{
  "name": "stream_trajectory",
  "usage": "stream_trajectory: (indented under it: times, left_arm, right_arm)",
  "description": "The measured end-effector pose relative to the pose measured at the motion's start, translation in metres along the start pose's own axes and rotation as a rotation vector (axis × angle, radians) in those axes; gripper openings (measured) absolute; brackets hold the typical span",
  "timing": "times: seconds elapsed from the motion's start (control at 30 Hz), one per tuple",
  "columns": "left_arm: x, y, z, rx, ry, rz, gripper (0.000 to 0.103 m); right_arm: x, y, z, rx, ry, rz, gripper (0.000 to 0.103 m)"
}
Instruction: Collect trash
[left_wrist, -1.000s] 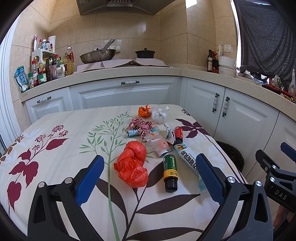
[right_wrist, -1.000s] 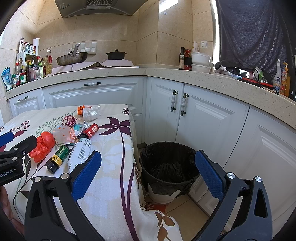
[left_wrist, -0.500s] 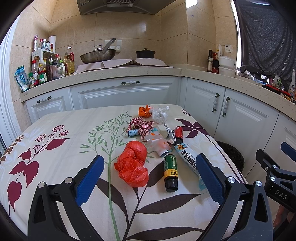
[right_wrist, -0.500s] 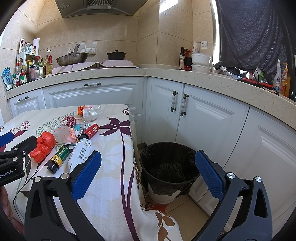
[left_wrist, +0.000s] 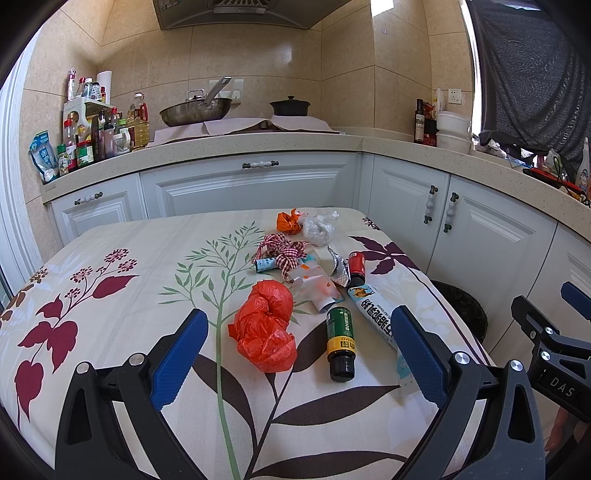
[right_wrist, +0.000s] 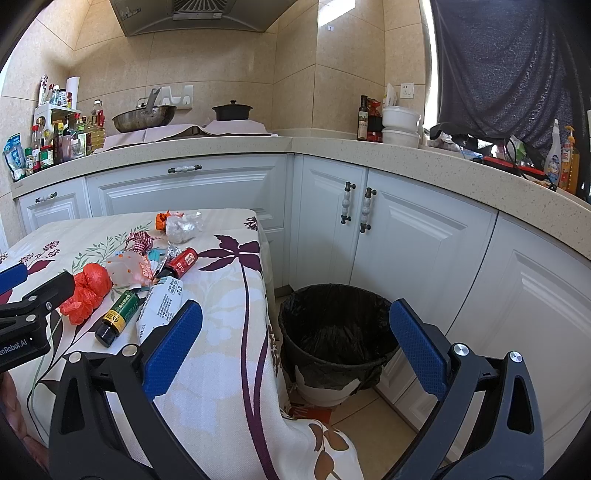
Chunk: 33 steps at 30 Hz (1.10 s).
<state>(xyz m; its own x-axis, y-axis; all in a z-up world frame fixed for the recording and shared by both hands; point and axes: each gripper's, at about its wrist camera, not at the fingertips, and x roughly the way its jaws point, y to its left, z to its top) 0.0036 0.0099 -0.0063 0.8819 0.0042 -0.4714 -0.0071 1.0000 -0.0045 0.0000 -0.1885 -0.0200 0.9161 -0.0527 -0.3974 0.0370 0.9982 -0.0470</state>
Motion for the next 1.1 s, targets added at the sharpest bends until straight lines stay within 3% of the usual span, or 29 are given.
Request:
stream_trajectory:
  times: [0.5, 0.83, 0.9, 0.97, 1.1]
  left_arm:
    - [-0.001, 0.005, -0.001, 0.001, -0.002, 0.006, 0.096]
    - [0.004, 0.046, -0.013, -0.052, 0.049, 0.066, 0.096]
    - [0.004, 0.049, -0.014, -0.047, 0.061, 0.072, 0.096]
    - [0.006, 0.053, -0.016, -0.045, 0.070, 0.078, 0.096]
    - [0.009, 0.055, -0.017, -0.047, 0.082, 0.072, 0.094]
  right_arm:
    - [0.001, 0.013, 0.003, -0.013, 0.010, 0.028, 0.099]
    - [0.013, 0.049, 0.006, -0.058, 0.022, 0.133, 0.099]
    - [0.015, 0.056, 0.005, -0.065, 0.029, 0.152, 0.097]
    - [0.019, 0.062, 0.003, -0.072, 0.047, 0.175, 0.083]
    - [0.028, 0.073, -0.002, -0.082, 0.087, 0.209, 0.075]
